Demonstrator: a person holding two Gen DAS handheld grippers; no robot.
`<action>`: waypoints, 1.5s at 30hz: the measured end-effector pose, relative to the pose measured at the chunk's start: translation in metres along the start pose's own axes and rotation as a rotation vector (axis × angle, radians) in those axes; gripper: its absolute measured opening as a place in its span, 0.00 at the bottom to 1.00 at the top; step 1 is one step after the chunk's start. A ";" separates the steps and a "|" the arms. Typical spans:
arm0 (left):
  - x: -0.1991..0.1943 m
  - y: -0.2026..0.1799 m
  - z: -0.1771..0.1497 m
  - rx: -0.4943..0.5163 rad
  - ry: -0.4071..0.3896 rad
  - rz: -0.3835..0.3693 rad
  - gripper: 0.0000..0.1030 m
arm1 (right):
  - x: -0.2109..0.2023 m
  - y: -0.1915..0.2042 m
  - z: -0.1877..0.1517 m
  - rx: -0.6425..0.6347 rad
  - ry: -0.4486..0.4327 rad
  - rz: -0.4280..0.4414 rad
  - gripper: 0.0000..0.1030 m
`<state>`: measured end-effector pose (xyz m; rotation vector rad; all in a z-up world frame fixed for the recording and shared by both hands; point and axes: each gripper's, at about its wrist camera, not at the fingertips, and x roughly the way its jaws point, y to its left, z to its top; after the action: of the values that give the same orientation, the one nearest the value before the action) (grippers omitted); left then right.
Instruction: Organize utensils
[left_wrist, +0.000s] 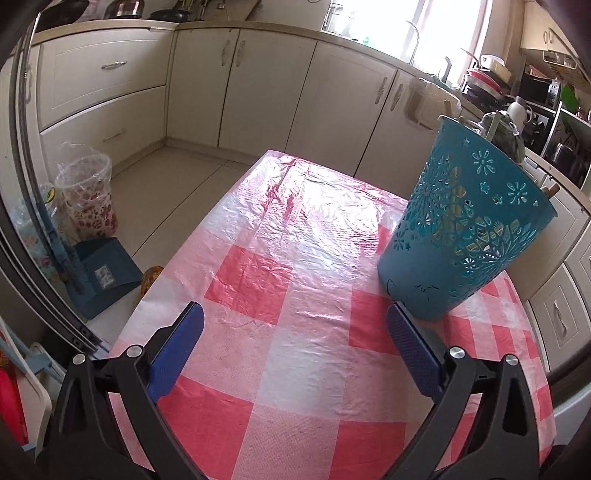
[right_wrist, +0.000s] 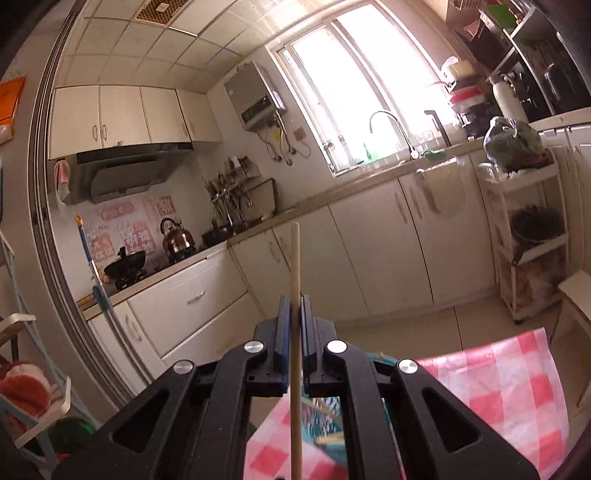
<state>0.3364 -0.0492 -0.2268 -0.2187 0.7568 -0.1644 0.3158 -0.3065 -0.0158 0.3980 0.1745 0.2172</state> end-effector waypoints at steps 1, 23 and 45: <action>0.000 0.001 0.000 -0.004 0.000 -0.003 0.92 | 0.010 -0.002 0.004 0.008 -0.021 -0.017 0.06; 0.005 -0.004 0.002 0.013 0.025 0.009 0.92 | -0.022 -0.016 -0.072 -0.101 0.194 -0.187 0.58; -0.305 -0.063 -0.020 0.337 -0.070 0.234 0.93 | -0.219 0.088 -0.075 -0.018 0.408 -0.288 0.93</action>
<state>0.1004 -0.0436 -0.0233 0.1839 0.6681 -0.0595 0.0741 -0.2530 -0.0207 0.3027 0.6259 0.0132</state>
